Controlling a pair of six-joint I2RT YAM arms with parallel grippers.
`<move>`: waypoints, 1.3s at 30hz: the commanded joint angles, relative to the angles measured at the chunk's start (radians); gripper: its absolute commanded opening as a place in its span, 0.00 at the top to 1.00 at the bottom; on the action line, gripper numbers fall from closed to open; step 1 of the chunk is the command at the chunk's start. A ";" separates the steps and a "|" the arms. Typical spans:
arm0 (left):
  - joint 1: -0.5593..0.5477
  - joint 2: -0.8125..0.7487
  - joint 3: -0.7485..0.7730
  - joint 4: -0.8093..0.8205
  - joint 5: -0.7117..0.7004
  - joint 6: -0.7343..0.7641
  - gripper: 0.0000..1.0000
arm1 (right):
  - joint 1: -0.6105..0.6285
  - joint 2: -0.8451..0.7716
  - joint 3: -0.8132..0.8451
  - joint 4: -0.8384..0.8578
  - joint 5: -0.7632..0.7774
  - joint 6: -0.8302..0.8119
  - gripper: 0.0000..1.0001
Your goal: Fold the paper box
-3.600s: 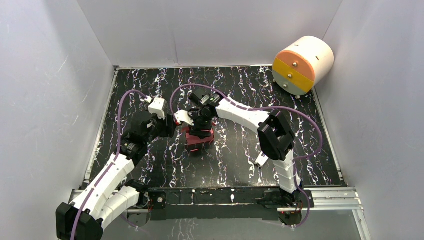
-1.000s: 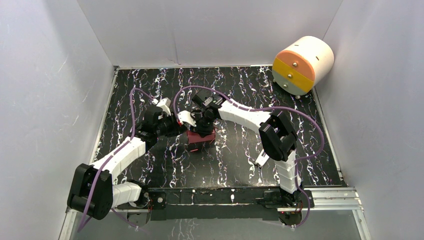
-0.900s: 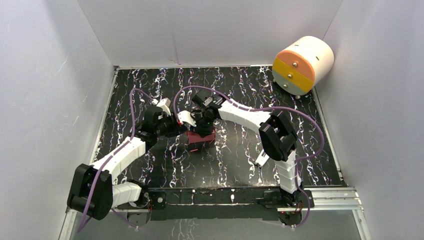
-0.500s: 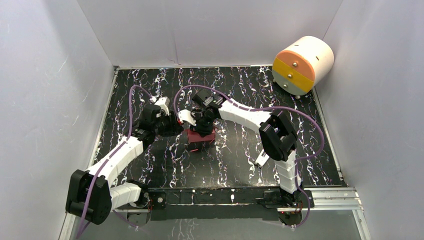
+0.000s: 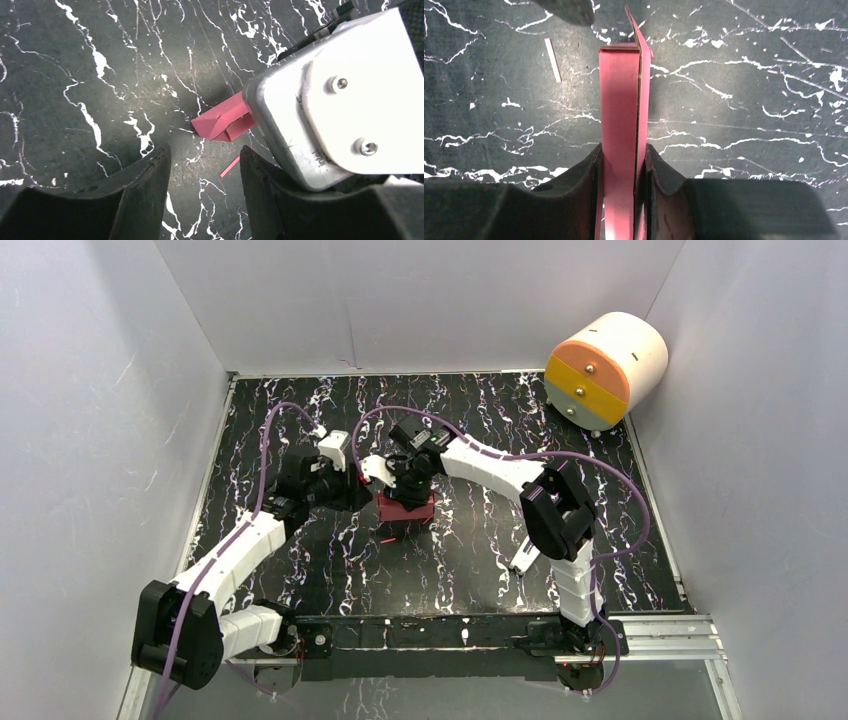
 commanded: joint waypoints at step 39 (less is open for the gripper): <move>-0.020 -0.037 -0.186 0.404 0.212 0.218 0.72 | -0.053 -0.118 -0.242 0.291 -0.159 0.048 0.90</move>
